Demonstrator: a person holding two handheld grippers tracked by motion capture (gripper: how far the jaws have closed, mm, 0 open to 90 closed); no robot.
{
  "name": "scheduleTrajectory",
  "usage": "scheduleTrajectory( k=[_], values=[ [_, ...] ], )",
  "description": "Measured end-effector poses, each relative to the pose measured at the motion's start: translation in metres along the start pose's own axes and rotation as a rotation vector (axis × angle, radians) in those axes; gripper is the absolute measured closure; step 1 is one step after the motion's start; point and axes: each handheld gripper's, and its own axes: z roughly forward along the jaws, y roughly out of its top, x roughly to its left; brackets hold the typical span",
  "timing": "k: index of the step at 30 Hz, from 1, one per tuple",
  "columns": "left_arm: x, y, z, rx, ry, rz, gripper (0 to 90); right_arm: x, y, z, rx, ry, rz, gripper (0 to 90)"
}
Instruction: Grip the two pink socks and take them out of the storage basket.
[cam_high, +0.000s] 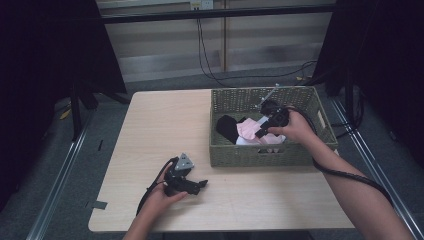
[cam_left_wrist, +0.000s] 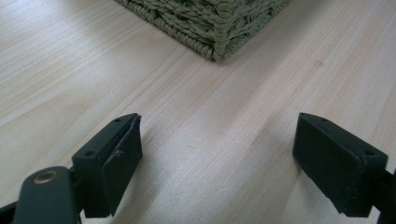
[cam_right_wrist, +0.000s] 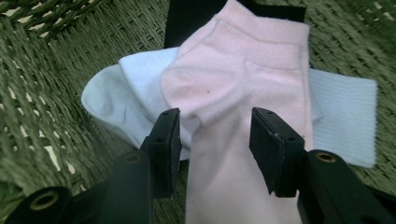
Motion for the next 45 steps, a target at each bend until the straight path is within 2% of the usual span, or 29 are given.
scheduleTrajectory(
  k=[6,8,10,12,14,16,19,21,31,32,38,45],
  values=[
    [0.0,0.0,0.0,0.001,0.001,0.002,15.3,-0.002,0.004,0.012,0.037,0.022,-0.004,56.7],
    [0.0,0.0,0.0,0.0,0.0,0.0,15.3,-0.002,0.004,0.014,0.052,0.017,-0.006,66.6],
    [0.0,0.0,0.0,0.0,0.0,0.0,15.3,-0.001,0.005,0.016,0.066,0.026,0.01,70.4],
    [0.0,0.0,0.0,0.0,0.0,0.0,15.3,-0.002,0.004,0.017,0.076,0.031,0.008,79.1],
    [0.0,0.0,0.0,0.0,0.0,0.0,15.3,-0.003,0.004,0.017,0.08,0.033,0.0,81.2],
    [0.0,0.0,0.0,0.0,0.0,-0.001,15.3,-0.004,0.003,0.015,0.069,0.045,0.016,85.9],
    [0.0,0.0,0.0,0.0,0.0,0.0,15.3,-0.007,0.002,0.007,0.054,0.061,0.034,86.6],
    [0.0,0.0,0.0,0.0,0.0,0.0,15.3,-0.007,0.001,-0.004,0.037,0.067,0.028,87.0],
    [0.0,0.0,0.0,0.0,0.003,0.006,15.3,-0.006,0.003,-0.036,0.023,0.06,0.009,87.1],
    [0.0,0.0,0.0,0.0,0.003,0.006,15.3,-0.005,0.004,-0.044,0.016,0.058,0.006,87.2],
    [0.0,0.0,0.0,0.0,0.002,0.006,15.3,-0.006,0.005,-0.059,-0.004,0.071,0.014,87.2],
    [0.0,0.0,0.0,0.003,0.001,0.006,15.3,-0.006,0.009,-0.081,-0.017,0.056,0.001,87.2]
  ],
)
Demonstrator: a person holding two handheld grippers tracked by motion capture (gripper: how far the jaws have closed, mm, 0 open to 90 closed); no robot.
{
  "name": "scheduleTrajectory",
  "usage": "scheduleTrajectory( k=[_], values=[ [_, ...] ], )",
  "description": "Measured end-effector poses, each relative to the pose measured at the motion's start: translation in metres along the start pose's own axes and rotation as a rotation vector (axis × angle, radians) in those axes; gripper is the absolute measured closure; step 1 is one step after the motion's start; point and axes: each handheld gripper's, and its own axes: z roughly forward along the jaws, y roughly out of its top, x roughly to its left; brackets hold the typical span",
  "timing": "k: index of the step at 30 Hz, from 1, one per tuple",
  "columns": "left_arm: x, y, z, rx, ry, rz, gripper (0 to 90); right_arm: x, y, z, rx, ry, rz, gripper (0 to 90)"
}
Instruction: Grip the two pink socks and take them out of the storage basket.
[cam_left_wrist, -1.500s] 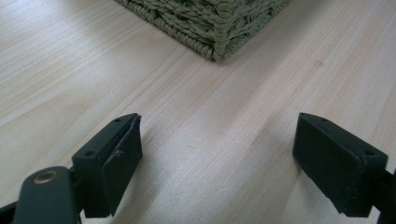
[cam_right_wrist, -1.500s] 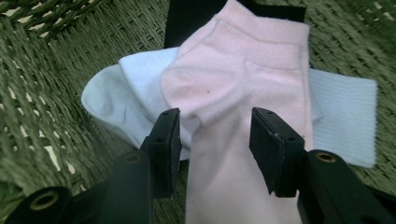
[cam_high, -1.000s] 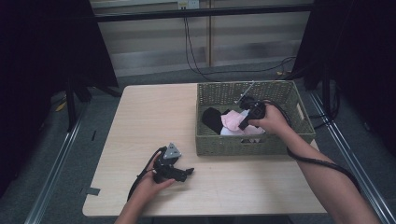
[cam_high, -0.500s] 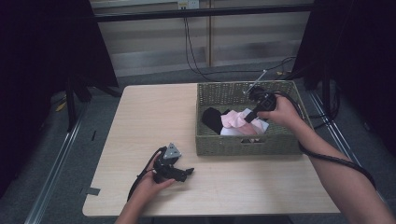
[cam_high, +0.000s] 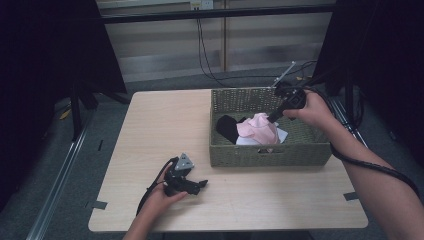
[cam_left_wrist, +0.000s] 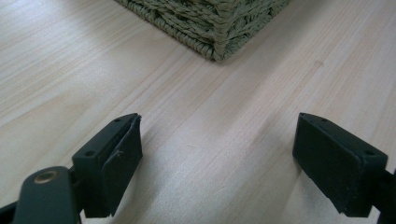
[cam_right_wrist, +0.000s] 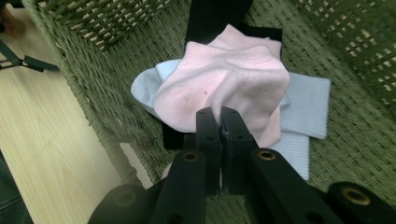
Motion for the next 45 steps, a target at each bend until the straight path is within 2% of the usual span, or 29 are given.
scheduleTrajectory(
  k=[4,8,20,28,37,45],
  values=[
    [0.0,0.0,0.0,0.0,0.0,0.001,15.3,0.002,0.002,-0.013,-0.023,-0.003,-0.003,87.2],
    [0.0,0.0,0.0,0.0,0.0,0.0,15.3,0.004,0.002,-0.017,-0.031,0.004,-0.005,87.2],
    [0.0,0.0,0.0,0.0,0.0,0.0,15.3,0.015,0.004,-0.034,-0.032,0.011,-0.044,87.2],
    [0.0,0.0,0.0,0.0,0.0,0.0,15.3,0.021,0.003,-0.052,-0.049,0.016,-0.057,87.2],
    [0.0,0.0,0.0,0.001,0.0,0.001,15.3,0.026,0.001,-0.064,-0.044,0.018,-0.069,87.2],
    [0.0,0.0,0.0,0.001,0.0,0.001,15.3,0.036,0.0,-0.079,-0.039,0.023,-0.095,87.2]
  ],
)
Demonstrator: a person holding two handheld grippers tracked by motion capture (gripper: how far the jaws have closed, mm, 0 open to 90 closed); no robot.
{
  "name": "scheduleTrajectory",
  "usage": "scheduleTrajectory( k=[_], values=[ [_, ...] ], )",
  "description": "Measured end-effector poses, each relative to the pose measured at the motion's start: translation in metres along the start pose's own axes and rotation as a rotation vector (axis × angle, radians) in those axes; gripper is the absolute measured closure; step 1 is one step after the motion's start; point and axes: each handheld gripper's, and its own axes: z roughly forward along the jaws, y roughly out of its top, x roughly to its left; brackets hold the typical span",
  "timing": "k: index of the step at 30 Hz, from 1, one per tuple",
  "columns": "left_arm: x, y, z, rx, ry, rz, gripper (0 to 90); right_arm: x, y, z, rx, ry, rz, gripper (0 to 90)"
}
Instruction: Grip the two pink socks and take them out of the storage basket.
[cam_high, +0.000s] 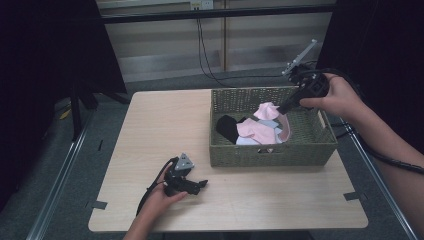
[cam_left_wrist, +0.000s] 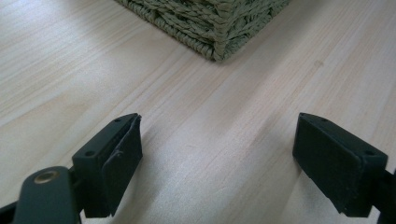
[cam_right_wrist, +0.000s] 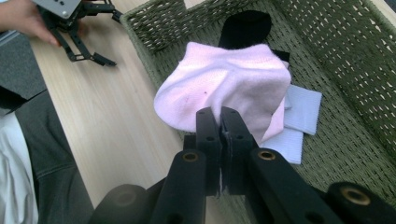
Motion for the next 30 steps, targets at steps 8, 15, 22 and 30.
scheduleTrajectory(
  k=[8,15,22,30],
  values=[
    [0.0,0.0,0.0,0.0,0.0,0.0,15.3,0.007,-0.002,-0.007,-0.015,0.011,-0.014,87.2],
    [0.0,0.0,0.0,0.0,0.0,0.0,15.3,0.018,-0.002,-0.008,-0.01,0.034,-0.048,87.2],
    [0.0,0.0,0.0,0.0,0.0,0.0,15.3,0.027,-0.003,-0.008,-0.016,0.053,-0.074,87.1],
    [0.0,0.0,0.0,0.0,0.0,0.0,15.3,0.039,-0.007,-0.004,-0.017,0.075,-0.108,87.2]
  ],
)
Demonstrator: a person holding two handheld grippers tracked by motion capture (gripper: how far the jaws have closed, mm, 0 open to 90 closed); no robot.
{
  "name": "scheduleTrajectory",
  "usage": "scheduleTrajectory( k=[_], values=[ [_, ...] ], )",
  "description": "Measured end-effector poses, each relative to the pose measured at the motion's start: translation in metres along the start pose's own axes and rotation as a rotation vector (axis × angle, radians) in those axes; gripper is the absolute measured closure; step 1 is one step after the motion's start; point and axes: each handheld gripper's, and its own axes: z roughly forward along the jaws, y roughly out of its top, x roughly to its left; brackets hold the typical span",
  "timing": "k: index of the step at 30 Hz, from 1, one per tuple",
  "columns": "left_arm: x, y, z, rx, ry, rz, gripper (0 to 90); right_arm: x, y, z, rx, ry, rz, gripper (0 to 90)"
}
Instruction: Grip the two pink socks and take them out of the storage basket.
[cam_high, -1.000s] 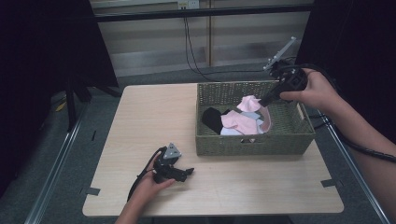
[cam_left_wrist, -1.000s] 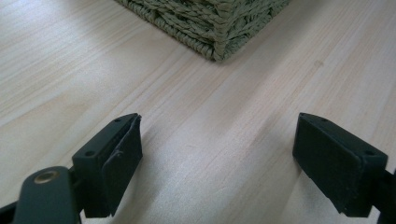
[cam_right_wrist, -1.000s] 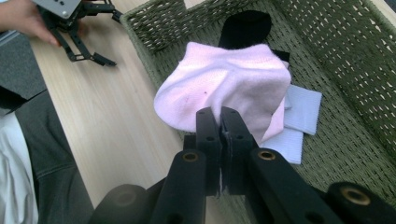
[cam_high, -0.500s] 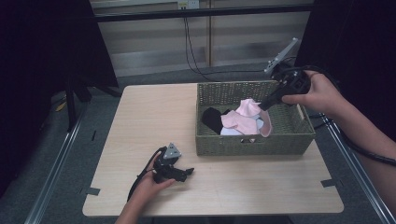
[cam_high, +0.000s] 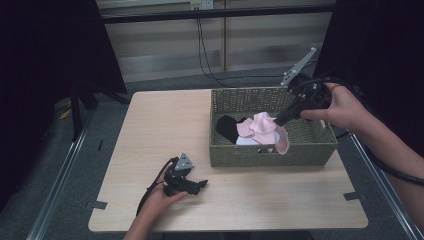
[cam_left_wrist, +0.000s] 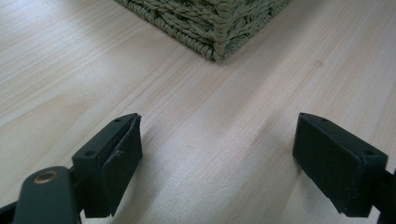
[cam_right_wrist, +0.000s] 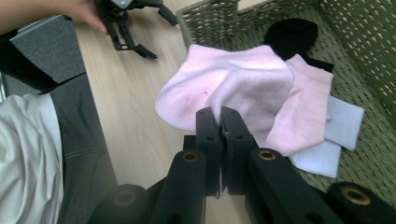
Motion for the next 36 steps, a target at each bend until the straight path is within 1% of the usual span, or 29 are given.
scheduleTrajectory(
  k=[8,10,13,18,20,25,26,27,29,31,33,34,35,36],
  values=[
    [0.0,0.0,0.0,0.0,0.0,0.0,15.3,0.014,-0.001,0.007,0.003,0.026,-0.035,87.0],
    [0.0,0.0,0.0,-0.003,0.001,-0.001,15.3,0.016,-0.002,0.008,0.004,0.025,-0.039,87.0],
    [0.0,0.0,0.0,-0.003,0.001,-0.001,15.3,0.018,-0.003,0.011,0.003,0.034,-0.044,87.0],
    [0.0,0.0,0.0,-0.004,0.001,0.0,15.3,0.022,-0.006,0.021,0.009,0.05,-0.049,86.9],
    [0.0,0.0,0.0,-0.004,0.002,0.0,15.3,0.024,-0.006,0.026,0.018,0.059,-0.058,86.9],
    [0.0,0.0,0.0,-0.003,0.002,0.0,15.3,0.026,-0.008,0.038,0.021,0.071,-0.06,86.8],
    [0.0,0.0,0.0,-0.005,-0.001,-0.006,15.3,0.027,-0.009,0.042,0.023,0.076,-0.068,86.8],
    [0.0,0.0,0.0,-0.004,-0.001,-0.005,15.3,0.028,-0.009,0.043,0.032,0.077,-0.062,86.8],
    [0.0,0.0,0.0,-0.004,-0.001,-0.005,15.3,0.028,-0.01,0.048,0.04,0.075,-0.069,86.7],
    [0.0,0.0,0.0,-0.004,0.0,-0.005,15.3,0.03,-0.012,0.053,0.04,0.084,-0.07,86.4],
    [-0.001,0.0,0.0,-0.003,-0.001,-0.006,15.3,0.031,-0.014,0.057,0.041,0.079,-0.07,83.3],
    [-0.001,0.0,0.0,-0.003,-0.001,-0.006,15.3,0.031,-0.014,0.059,0.042,0.088,-0.068,79.9],
    [0.0,0.0,0.0,0.003,-0.002,0.002,15.3,0.031,-0.015,0.06,0.046,0.087,-0.059,77.5],
    [0.0,0.0,0.0,0.002,-0.002,0.001,15.3,0.031,-0.015,0.061,0.053,0.084,-0.058,77.4]
  ],
)
